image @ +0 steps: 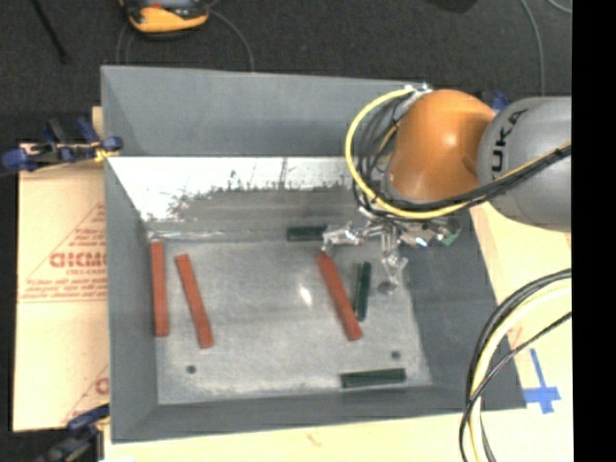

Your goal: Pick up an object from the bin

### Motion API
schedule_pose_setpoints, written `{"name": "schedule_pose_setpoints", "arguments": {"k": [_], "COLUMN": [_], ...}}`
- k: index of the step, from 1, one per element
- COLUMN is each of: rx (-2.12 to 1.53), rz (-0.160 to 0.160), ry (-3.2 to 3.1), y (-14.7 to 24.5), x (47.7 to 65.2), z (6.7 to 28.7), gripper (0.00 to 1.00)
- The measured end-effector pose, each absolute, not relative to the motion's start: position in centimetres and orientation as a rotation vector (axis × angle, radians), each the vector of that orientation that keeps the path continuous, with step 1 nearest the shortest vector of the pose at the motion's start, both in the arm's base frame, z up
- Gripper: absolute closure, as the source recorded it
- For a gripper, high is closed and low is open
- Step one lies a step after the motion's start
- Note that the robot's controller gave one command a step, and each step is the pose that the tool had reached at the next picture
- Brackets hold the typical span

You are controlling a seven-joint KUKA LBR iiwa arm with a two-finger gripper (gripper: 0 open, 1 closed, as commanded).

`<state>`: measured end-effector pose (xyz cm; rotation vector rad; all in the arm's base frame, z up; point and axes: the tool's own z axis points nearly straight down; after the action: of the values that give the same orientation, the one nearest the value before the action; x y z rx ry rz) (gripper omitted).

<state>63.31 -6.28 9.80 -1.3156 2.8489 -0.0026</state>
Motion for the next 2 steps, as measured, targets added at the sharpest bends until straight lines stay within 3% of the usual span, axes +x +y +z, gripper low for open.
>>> {"name": "schedule_pose_setpoints", "arguments": {"k": [1,2], "rx": [-1.825,-1.824], "rz": [-0.006,-0.005], "ry": [2.547,2.548], "y": [-3.98,-3.98], "x": [63.5,63.5], "z": [8.3,8.3], "gripper": [1.0,1.0]}}
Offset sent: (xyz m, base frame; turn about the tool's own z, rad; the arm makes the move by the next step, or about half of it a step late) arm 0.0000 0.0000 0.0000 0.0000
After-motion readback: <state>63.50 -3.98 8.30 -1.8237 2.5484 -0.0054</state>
